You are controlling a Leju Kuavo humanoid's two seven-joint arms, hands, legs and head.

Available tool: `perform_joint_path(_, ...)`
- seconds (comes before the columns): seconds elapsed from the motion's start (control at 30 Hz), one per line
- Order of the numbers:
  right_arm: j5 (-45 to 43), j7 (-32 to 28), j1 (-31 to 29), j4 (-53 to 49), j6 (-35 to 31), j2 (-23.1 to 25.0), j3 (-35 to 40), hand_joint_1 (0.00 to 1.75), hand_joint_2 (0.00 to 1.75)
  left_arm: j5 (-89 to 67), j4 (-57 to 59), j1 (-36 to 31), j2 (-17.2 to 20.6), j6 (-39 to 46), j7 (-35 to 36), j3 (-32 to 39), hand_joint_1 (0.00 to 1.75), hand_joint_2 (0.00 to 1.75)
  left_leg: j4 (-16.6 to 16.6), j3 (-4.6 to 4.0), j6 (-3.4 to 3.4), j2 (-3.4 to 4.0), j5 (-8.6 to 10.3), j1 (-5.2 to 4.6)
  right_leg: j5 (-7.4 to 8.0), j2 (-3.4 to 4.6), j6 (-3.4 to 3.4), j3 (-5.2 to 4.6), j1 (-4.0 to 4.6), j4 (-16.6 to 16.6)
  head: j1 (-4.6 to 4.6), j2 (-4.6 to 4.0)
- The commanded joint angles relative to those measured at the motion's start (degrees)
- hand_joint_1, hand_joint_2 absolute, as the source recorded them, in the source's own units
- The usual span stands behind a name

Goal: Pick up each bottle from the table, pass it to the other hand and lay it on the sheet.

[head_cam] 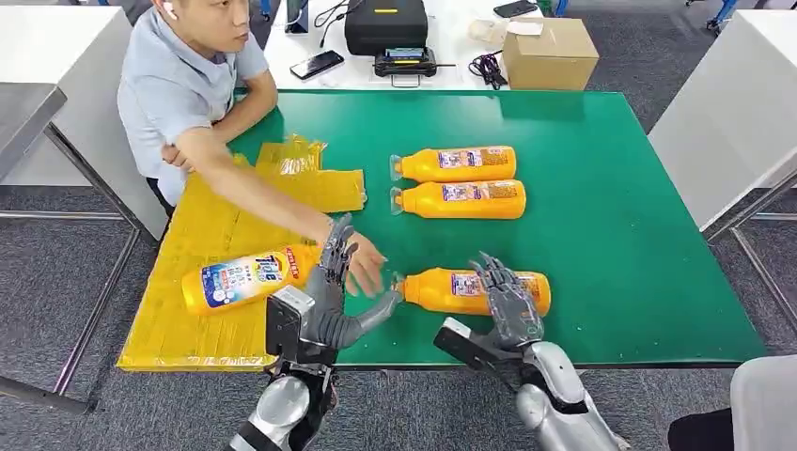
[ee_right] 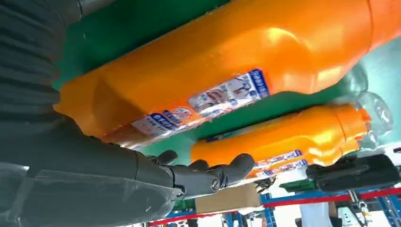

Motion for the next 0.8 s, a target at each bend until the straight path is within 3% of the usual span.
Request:
perform_joint_path(0.03,6.74,5.38,-2.29,1.1,-3.2,-0.91,3.91,0.0,1.75,-0.42,2.72,-1.75,1.14,-0.15,1.39,-1.15,0.0,1.75,0.0,0.23,-0.14,0.15,-0.1,0.09,-0.04,0.1,-0.18,0.21,0.1,-0.03,0.0,0.0)
perform_joint_path(0.57,12.68,10.96,-1.05,-1.63,-3.45,-1.93,4.02,0.0,1.75,-1.71,0.94,0.3,2.28,-1.33,3.35,-0.42,0.0,1.75,-0.01,0.23,-0.13,0.13,-0.11,0.08,-0.06,0.09,-0.17,0.21,0.09,-0.04,0.02,0.0)
perform_joint_path(0.8,6.27,10.49,-1.37,0.6,3.96,-4.07,2.11,0.0,1.75,0.89,3.01,-0.5,3.08,-6.23,8.45,-1.15,0.0,1.75,-0.02,0.25,-0.15,0.11,-0.09,0.07,-0.06,0.06,-0.19,0.24,0.08,-0.04,0.02,0.0)
